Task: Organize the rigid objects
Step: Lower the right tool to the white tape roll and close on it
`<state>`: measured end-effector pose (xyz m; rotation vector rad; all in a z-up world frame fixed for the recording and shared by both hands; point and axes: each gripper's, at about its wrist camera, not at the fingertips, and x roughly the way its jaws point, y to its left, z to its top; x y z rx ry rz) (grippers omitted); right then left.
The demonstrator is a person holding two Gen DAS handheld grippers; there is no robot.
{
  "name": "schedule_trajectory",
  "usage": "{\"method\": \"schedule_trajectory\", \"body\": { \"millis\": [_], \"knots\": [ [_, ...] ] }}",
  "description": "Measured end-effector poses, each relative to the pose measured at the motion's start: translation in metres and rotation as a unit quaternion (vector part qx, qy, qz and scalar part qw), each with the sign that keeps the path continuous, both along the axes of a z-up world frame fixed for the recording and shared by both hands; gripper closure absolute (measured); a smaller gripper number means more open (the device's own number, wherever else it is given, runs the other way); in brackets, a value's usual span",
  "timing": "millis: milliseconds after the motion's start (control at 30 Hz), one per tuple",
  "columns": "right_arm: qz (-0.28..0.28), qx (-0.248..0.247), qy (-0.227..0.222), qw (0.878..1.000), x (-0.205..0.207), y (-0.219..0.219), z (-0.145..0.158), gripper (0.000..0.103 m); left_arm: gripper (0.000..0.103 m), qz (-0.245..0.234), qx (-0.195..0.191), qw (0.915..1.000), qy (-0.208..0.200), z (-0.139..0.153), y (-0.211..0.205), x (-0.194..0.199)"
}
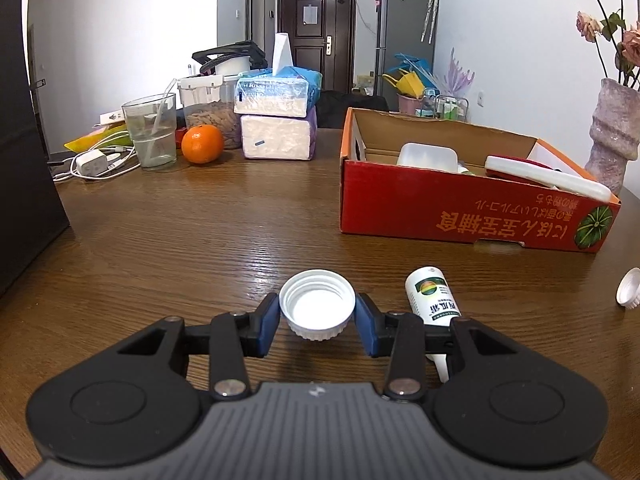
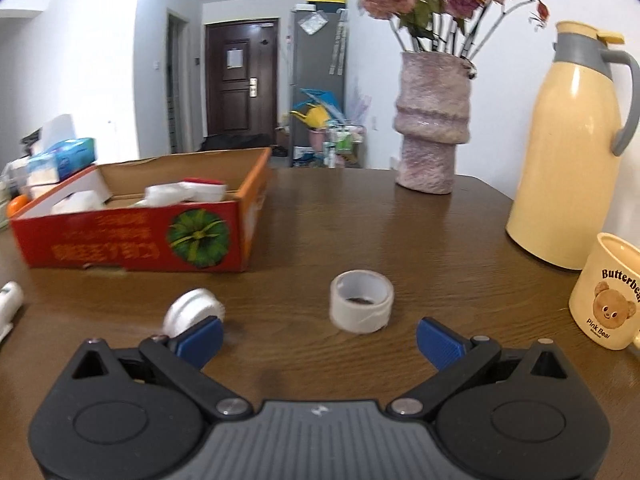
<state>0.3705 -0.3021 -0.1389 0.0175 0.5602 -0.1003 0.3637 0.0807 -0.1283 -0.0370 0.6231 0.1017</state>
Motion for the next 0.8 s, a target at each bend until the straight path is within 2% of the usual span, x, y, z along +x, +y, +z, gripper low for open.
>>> {"method": "schedule_trajectory", "body": {
  "millis": [267, 467, 533, 600, 667, 733, 767, 800],
  "knots": [
    [-0.052, 0.02, 0.016, 0.998, 0.039, -0.026, -0.011, 0.0, 0.061, -0.001, 0.0, 1.0, -0.002, 0.0, 0.0, -0.001],
    [-0.062, 0.022, 0.029, 0.997, 0.057, -0.033, -0.017, 0.006, 0.061, -0.003, -0.003, 1.0, -0.002, 0.001, 0.0, -0.001],
    [-0.061, 0.026, 0.036, 0.997, 0.062, -0.035, -0.018, 0.015, 0.061, -0.003, -0.004, 1.0, -0.004, 0.002, 0.0, -0.002],
    [-0.06, 0.032, 0.048, 0.997, 0.067, -0.038, -0.02, 0.019, 0.061, -0.004, -0.004, 1.0, -0.004, 0.002, 0.001, -0.002],
    [-0.058, 0.034, 0.053, 0.996, 0.07, -0.038, -0.021, 0.028, 0.061, -0.005, -0.004, 1.0, -0.003, 0.002, 0.0, -0.002],
    [-0.052, 0.032, 0.048, 0.997, 0.067, -0.034, -0.02, 0.056, 0.061, -0.005, -0.003, 1.0, -0.002, 0.002, -0.001, -0.002],
    [-0.049, 0.03, 0.045, 0.997, 0.067, -0.033, -0.02, 0.061, 0.061, -0.005, -0.002, 1.0, -0.002, 0.002, -0.001, -0.002],
    [-0.048, 0.029, 0.044, 0.997, 0.066, -0.032, -0.02, 0.061, 0.061, -0.005, -0.003, 1.0, -0.003, 0.002, 0.0, -0.002]
  ]
}}
